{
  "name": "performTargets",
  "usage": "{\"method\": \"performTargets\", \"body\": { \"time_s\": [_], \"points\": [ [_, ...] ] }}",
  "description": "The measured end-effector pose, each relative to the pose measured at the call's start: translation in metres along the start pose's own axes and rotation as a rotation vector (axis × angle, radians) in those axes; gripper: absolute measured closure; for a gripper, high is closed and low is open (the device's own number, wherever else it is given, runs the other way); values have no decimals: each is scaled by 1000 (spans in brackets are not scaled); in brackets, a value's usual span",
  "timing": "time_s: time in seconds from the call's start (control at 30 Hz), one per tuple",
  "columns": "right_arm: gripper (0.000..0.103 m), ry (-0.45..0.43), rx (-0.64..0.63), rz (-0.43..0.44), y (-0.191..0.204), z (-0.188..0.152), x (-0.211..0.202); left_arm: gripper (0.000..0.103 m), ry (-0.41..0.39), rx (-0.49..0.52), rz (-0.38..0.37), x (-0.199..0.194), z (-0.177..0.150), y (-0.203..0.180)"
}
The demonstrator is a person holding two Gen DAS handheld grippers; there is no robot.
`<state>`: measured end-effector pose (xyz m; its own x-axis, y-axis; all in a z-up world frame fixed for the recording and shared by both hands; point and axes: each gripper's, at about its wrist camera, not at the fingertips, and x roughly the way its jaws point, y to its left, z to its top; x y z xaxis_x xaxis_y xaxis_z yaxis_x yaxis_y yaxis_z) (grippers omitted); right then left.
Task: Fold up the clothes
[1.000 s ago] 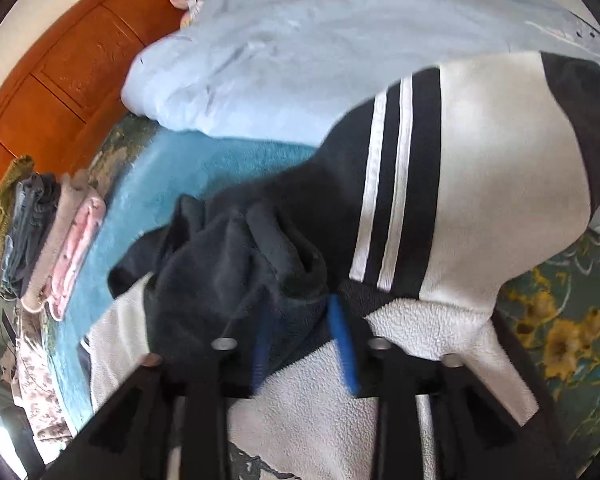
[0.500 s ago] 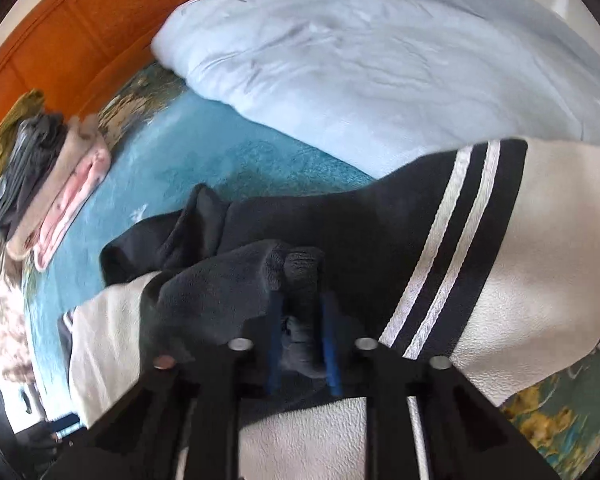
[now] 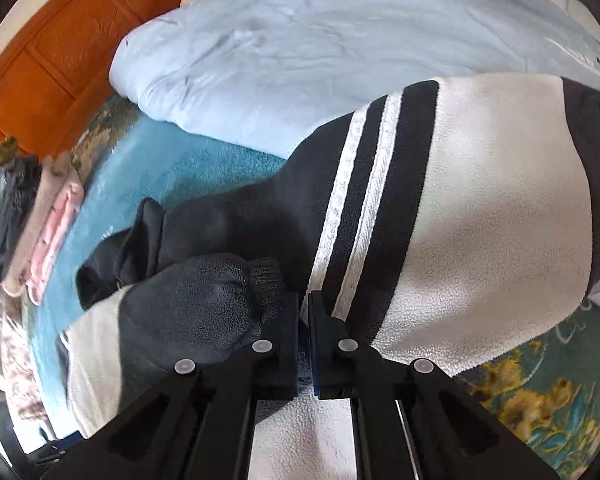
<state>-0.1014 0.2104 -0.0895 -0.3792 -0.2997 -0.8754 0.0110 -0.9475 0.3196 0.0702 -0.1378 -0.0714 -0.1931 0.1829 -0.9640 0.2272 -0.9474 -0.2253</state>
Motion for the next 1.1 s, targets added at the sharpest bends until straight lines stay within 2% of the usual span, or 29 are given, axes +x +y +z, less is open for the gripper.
{"method": "performTargets", "body": {
  "time_s": [0.07, 0.1, 0.13, 0.2, 0.37, 0.47, 0.67, 0.73, 0.77, 0.8, 0.83, 0.93, 1.0, 1.1],
  "points": [
    [97, -50, 52, 49, -13, 1, -18, 35, -1, 0, -1, -1, -1, 0],
    [90, -86, 91, 60, -25, 0, -29, 35, -1, -4, -5, -2, -1, 1],
    [73, -127, 146, 60, -40, -1, -41, 35, -1, -9, -9, -3, -2, 2],
    [61, -208, 262, 53, -75, -3, -66, 35, -7, -16, -13, -5, -3, 4],
    [61, -365, 605, -1, -171, -11, -106, 35, -26, -34, -33, -12, -6, 8],
    [61, -398, 742, -39, -205, -10, -113, 35, -30, -36, -32, -16, -10, 9],
    [57, -378, 815, -80, -232, 7, -112, 35, -36, -50, -14, -25, -20, 16],
    [57, -385, 853, -58, -238, 7, -113, 35, -43, -53, -12, -28, -22, 18],
    [59, -384, 873, -39, -238, 8, -113, 35, -46, -53, -12, -30, -23, 18],
    [72, -384, 891, -21, -237, 9, -113, 35, -49, -53, -13, -31, -24, 18],
    [97, -384, 894, -11, -233, 12, -113, 35, -52, -52, -19, -33, -25, 18],
    [97, -417, 805, 93, -206, 23, -126, 35, -59, -39, -35, -36, -28, 14],
    [97, -436, 622, 144, -164, 32, -141, 35, -58, -29, -38, -37, -30, 12],
    [97, -455, 291, 188, -78, 29, -165, 35, -60, -30, -45, -39, -33, 12]
  ]
}}
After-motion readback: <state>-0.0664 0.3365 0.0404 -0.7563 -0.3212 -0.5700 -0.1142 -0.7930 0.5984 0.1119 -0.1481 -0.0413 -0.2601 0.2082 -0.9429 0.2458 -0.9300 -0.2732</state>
